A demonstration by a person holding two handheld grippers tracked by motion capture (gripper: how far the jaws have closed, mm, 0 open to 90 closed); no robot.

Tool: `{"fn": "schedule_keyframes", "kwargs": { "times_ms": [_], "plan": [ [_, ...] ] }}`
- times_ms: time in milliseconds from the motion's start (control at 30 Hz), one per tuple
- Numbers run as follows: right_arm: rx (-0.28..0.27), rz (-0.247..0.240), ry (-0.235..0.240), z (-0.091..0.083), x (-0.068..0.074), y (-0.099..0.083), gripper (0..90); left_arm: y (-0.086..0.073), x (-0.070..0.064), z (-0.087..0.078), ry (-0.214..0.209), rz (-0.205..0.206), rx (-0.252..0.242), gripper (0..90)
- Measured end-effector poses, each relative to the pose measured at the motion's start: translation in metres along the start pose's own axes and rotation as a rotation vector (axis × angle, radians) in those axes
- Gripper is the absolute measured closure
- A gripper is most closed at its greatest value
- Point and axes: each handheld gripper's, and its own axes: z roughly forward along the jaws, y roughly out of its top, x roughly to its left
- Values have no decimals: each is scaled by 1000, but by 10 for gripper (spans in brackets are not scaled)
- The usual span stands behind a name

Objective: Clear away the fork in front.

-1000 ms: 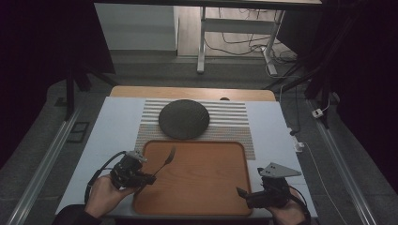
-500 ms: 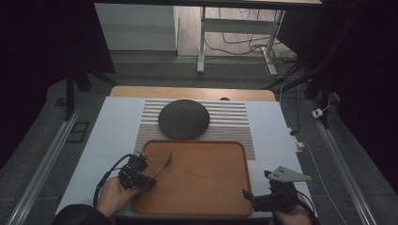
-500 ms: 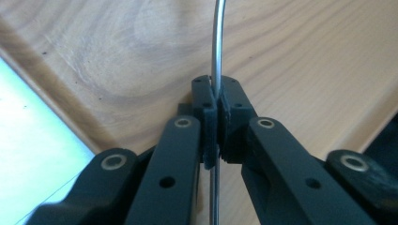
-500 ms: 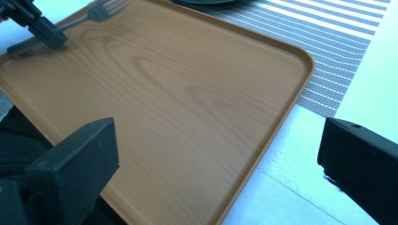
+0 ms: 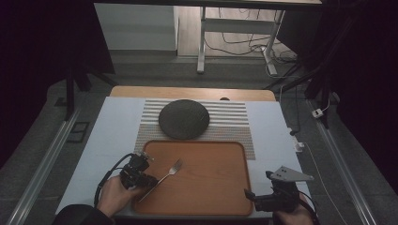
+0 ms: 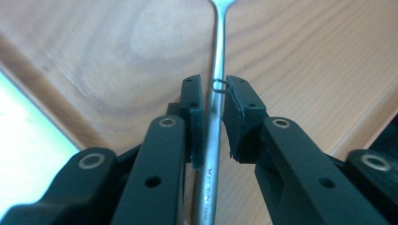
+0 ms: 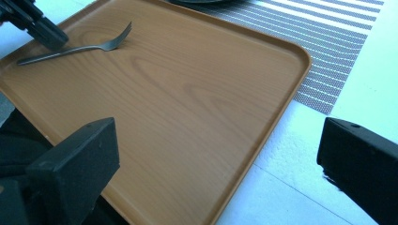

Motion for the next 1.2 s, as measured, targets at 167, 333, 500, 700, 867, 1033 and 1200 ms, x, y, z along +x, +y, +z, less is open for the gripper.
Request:
{"fn": "schedule_keyframes", "kwargs": {
  "times_ms": [167,333,500,700,867,1033,1200],
  "plan": [
    [5,6,3,0,-1,0,0,6,-2,-8,-26,29,-49,851],
    [17,2,2,1,-1,0,0,19,-7,-5,-60,86,-67,884],
    [25,1,7,2,-1,0,0,34,-15,8,-83,143,-59,885],
    [39,2,8,4,-1,1,0,46,-22,26,-80,189,-25,885],
    [49,-3,5,4,0,1,0,50,-22,41,-61,204,9,885],
    [51,-3,10,5,0,1,0,51,-19,46,-47,207,-4,885],
    [53,-4,12,5,0,1,0,50,-10,43,-24,183,-17,885]
  ]
}}
